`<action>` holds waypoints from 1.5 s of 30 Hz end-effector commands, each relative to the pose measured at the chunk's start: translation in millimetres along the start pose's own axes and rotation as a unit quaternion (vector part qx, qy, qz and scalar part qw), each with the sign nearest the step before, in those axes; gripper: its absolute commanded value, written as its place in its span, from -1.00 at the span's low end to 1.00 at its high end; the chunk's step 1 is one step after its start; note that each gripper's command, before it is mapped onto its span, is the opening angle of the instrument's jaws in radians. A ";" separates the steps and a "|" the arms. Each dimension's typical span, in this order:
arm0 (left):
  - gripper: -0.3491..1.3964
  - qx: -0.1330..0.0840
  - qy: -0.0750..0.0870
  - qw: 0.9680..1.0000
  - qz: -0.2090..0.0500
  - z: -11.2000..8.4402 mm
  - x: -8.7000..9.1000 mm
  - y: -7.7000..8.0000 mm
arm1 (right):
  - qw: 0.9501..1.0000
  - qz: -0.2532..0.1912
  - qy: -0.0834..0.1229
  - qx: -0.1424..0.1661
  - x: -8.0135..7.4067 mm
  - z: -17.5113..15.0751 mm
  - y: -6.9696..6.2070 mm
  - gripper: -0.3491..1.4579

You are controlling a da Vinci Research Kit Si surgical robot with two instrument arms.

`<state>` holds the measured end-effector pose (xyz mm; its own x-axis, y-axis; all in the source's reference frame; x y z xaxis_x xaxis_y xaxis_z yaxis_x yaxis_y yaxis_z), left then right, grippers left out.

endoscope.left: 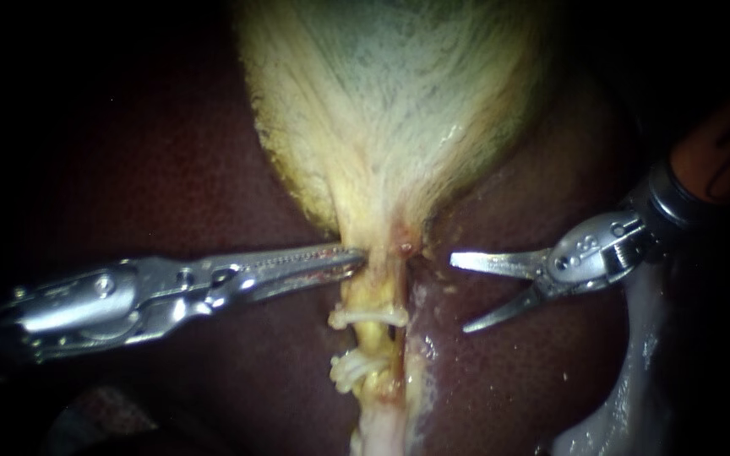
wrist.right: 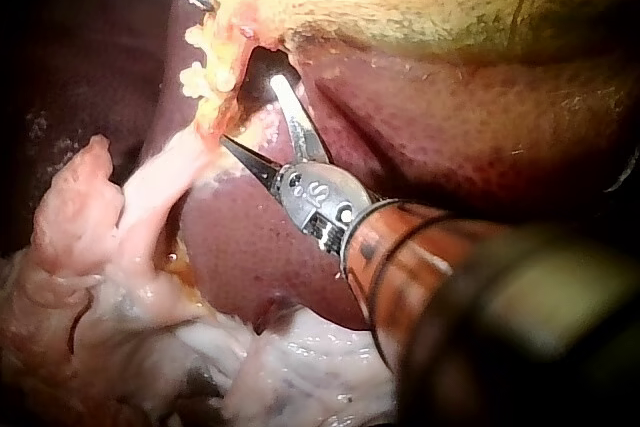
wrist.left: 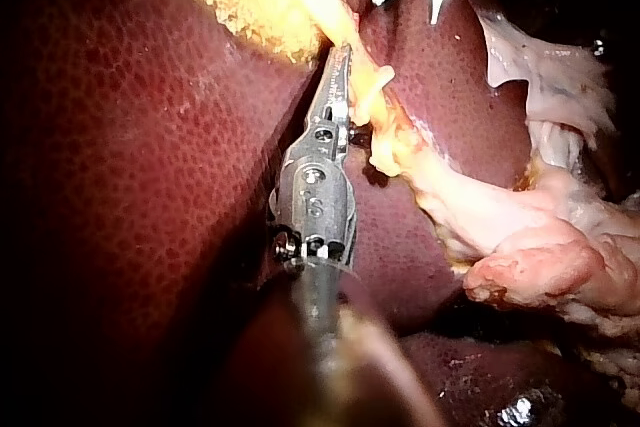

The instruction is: Go to the cutting position left tube

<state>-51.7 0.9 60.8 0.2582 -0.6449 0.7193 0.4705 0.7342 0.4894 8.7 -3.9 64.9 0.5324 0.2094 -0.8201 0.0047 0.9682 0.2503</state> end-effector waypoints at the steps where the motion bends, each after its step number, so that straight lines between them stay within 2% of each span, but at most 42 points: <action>1: -0.61 0.000 0.000 1.000 0.000 -0.2 -0.1 0.1 | 1.000 0.009 0.007 0.006 0.0 0.3 -0.5 0.97; 3: -0.61 0.005 0.001 1.000 -0.002 -1.0 -0.6 0.6 | 0.999 0.021 0.016 0.022 0.2 1.1 -1.6 0.97; 7: -0.61 -0.006 0.003 1.000 -0.009 -2.8 -2.4 2.5 | 0.997 0.049 0.028 0.051 0.9 4.2 -4.2 0.97; 10: -0.61 -0.011 0.001 1.000 -0.011 -3.8 -2.7 3.5 | 0.995 0.068 0.034 0.066 0.9 7.0 -5.8 0.95; 15: -0.61 -0.012 0.001 1.000 -0.011 -4.3 -2.6 3.3 | 0.992 0.080 0.017 0.093 -0.7 11.0 -7.4 0.88; 18: -0.61 -0.012 0.001 1.000 -0.010 -4.9 -2.5 3.0 | 0.993 0.079 0.004 0.090 -1.9 11.8 -7.4 0.88; 22: -0.61 -0.013 0.001 1.000 -0.010 -5.4 -2.6 2.6 | 0.994 0.076 -0.023 0.080 -3.4 11.6 -6.5 0.84; 26: -0.61 -0.015 0.001 1.000 -0.010 -5.7 -2.8 2.0 | 0.994 0.075 -0.039 0.069 -4.3 11.1 -5.7 0.80; 30: -0.61 -0.013 -0.001 1.000 -0.010 -6.0 -3.2 1.0 | 0.994 0.077 -0.040 0.064 -4.3 11.6 -5.2 0.80; 35: -0.61 -0.009 -0.002 1.000 -0.010 -5.9 -3.4 -0.2 | 0.994 0.079 -0.041 0.059 -3.7 13.4 -5.1 0.80; 41: -0.61 -0.007 -0.002 1.000 -0.009 -5.7 -3.4 -0.5 | 0.993 0.081 -0.038 0.077 -3.0 15.8 -5.5 0.79; 45: -0.61 -0.007 -0.002 1.000 -0.009 -5.5 -3.5 -0.4 | 0.990 0.088 -0.018 0.105 -3.2 16.7 -6.3 0.79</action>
<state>-48.1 1.7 55.4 0.2449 -0.6571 0.7129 0.4862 0.7194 0.4960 21.1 -13.1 74.6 0.5684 0.3695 -0.7351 0.0972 0.8570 0.5060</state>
